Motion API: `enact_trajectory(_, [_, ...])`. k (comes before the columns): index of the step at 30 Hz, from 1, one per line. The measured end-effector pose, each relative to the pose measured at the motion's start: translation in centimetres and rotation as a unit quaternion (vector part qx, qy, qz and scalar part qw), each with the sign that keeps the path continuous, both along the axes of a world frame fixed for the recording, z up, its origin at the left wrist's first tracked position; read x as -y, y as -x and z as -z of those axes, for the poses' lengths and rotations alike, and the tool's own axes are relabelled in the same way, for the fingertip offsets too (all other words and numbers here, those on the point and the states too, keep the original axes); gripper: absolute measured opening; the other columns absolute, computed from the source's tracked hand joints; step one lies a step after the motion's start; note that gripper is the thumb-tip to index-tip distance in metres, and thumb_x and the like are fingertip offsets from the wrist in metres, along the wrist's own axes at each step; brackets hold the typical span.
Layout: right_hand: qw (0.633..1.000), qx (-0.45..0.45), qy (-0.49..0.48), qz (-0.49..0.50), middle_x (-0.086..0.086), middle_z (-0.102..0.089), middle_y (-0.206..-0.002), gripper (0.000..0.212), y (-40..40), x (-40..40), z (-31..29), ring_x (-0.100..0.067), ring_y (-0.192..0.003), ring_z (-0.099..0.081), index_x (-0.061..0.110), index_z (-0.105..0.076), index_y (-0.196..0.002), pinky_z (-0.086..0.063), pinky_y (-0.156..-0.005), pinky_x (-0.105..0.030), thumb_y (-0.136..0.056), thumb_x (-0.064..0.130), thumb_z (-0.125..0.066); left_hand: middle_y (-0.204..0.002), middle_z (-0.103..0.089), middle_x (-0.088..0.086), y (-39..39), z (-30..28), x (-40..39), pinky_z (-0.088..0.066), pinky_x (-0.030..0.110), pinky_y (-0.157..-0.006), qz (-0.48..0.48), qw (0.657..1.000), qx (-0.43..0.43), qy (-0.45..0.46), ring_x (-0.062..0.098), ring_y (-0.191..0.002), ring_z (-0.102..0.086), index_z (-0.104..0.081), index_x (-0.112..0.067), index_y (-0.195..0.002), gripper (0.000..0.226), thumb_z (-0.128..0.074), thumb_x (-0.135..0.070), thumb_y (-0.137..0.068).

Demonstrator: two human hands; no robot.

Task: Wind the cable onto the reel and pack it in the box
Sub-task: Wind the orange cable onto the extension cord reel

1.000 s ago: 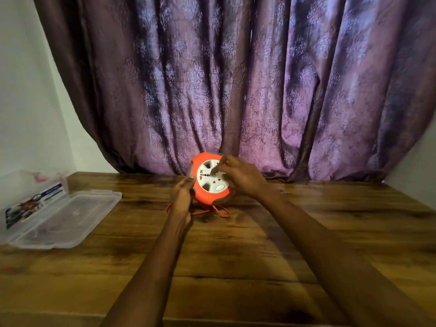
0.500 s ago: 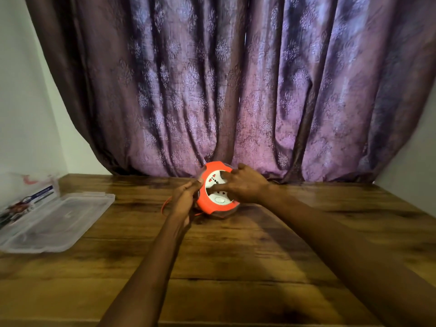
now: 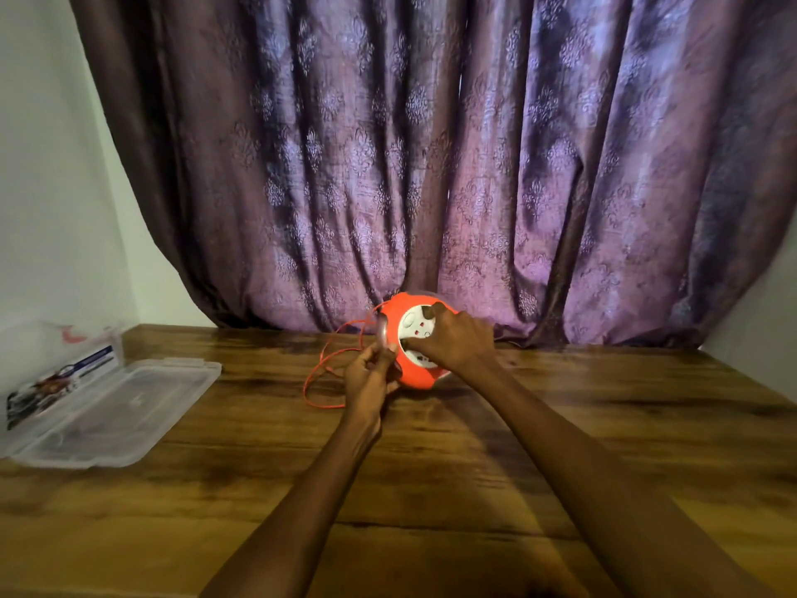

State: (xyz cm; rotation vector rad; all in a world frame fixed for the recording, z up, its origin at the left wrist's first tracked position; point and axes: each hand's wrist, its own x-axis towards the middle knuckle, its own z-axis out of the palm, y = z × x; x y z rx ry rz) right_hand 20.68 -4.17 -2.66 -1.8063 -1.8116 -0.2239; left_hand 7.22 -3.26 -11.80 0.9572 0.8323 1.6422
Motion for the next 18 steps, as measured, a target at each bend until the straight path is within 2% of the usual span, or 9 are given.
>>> enact_trajectory(2, [0.973, -0.219, 0.071, -0.026, -0.011, -0.076, -0.091, 0.069, 0.3, 0.2, -0.3, -0.028, -0.083, -0.073, 0.017, -0.071, -0.107, -0.052, -0.069, -0.036, -0.064, 0.072, -0.068, -0.073, -0.066, -0.003, -0.1, 0.1, 0.1, -0.052, 0.03, -0.062, -0.001, 1.0, 0.0, -0.007, 0.006, -0.063, -0.058, -0.07, -0.009, -0.113, 0.022, -0.068, -0.019, -0.094])
enact_trajectory(4, [0.869, -0.474, 0.118, -0.075, -0.014, -0.072, -0.064, 0.052, 0.5, -0.2, 0.2, -0.02, -0.043, -0.062, 0.007, -0.071, -0.092, -0.045, -0.045, -0.028, -0.074, 0.055, -0.077, -0.07, -0.064, -0.005, -0.3, 0.0, 0.1, -0.049, 0.026, -0.059, -0.004, 1.0, 0.004, -0.018, 0.004, -0.06, -0.054, -0.07, -0.014, -0.107, 0.014, -0.067, -0.017, -0.094])
enact_trajectory(6, [0.798, -0.581, 0.13, -0.088, -0.017, -0.068, -0.058, 0.035, 1.0, -0.5, 1.2, -0.012, -0.027, -0.04, 0.008, -0.066, -0.088, -0.03, -0.036, -0.017, -0.085, 0.041, -0.074, -0.065, -0.061, -0.008, -0.2, 0.0, 0.2, -0.044, 0.019, -0.048, -0.017, 0.999, -0.004, -0.027, 0.001, -0.054, -0.049, -0.07, -0.017, -0.101, 0.007, -0.067, -0.017, -0.094])
enact_trajectory(8, [0.793, -0.588, 0.127, -0.097, -0.011, -0.067, -0.053, 0.026, 1.4, -0.3, 2.1, -0.009, -0.024, -0.033, 0.009, -0.062, -0.084, -0.023, -0.034, -0.012, -0.092, 0.033, -0.068, -0.063, -0.058, -0.008, 0.1, 0.1, 0.3, -0.039, 0.016, -0.043, -0.027, 0.999, -0.014, -0.035, 0.001, -0.05, -0.045, -0.068, -0.017, -0.1, 0.006, -0.066, -0.016, -0.095])
enact_trajectory(10, [0.823, -0.545, 0.119, -0.111, -0.004, -0.066, -0.048, 0.023, 1.1, -0.1, 2.3, -0.009, -0.024, -0.036, 0.009, -0.062, -0.081, -0.025, -0.032, -0.012, -0.094, 0.027, -0.065, -0.064, -0.055, -0.004, 0.6, 0.1, 0.1, -0.035, 0.019, -0.043, -0.035, 0.998, -0.014, -0.043, 0.003, -0.049, -0.041, -0.068, -0.018, -0.097, 0.005, -0.064, -0.014, -0.096])
enact_trajectory(12, [0.886, -0.438, 0.112, -0.104, -0.003, -0.071, -0.056, 0.019, 0.5, -0.1, 1.9, -0.01, -0.039, -0.057, 0.012, -0.068, -0.085, -0.045, -0.041, -0.019, -0.092, 0.03, -0.065, -0.072, -0.056, 0.003, 1.1, -0.1, -0.2, -0.036, 0.023, -0.049, -0.049, 0.998, -0.01, -0.039, 0.008, -0.055, -0.042, -0.068, -0.016, -0.099, 0.008, -0.062, -0.012, -0.097])
enact_trajectory(13, [0.933, -0.339, 0.096, -0.079, -0.003, -0.075, -0.071, 0.02, 0.1, -0.1, 1.7, -0.015, -0.059, -0.068, 0.015, -0.071, -0.09, -0.055, -0.057, -0.026, -0.089, 0.034, -0.064, -0.076, -0.057, 0.005, 1.3, -0.2, -0.4, -0.037, 0.025, -0.052, -0.056, 0.998, -0.007, -0.035, 0.01, -0.059, -0.043, -0.069, -0.016, -0.101, 0.01, -0.061, -0.011, -0.097])
enact_trajectory(15, [0.992, -0.101, 0.011, -0.069, -0.003, -0.073, -0.104, 0.019, -0.8, 0.0, 1.6, -0.027, -0.095, -0.068, 0.025, -0.07, -0.099, -0.054, -0.079, -0.036, -0.086, 0.036, -0.062, -0.078, -0.063, 0.001, 1.7, -0.4, -0.6, -0.045, 0.026, -0.058, -0.063, 0.998, 0.008, -0.029, 0.012, -0.063, -0.049, -0.07, -0.016, -0.102, 0.011, -0.062, -0.011, -0.096])
enact_trajectory(18, [0.953, 0.191, -0.063, -0.228, -0.001, -0.057, -0.126, 0.032, -2.2, 0.0, 1.3, -0.029, -0.109, -0.059, 0.034, -0.063, -0.117, -0.049, -0.079, -0.037, -0.087, 0.038, -0.056, -0.087, -0.072, 0.005, 2.3, -0.5, -1.0, -0.054, 0.041, -0.077, -0.049, 0.997, 0.049, -0.018, 0.018, -0.077, -0.061, -0.073, -0.015, -0.098, 0.01, -0.063, -0.014, -0.096])
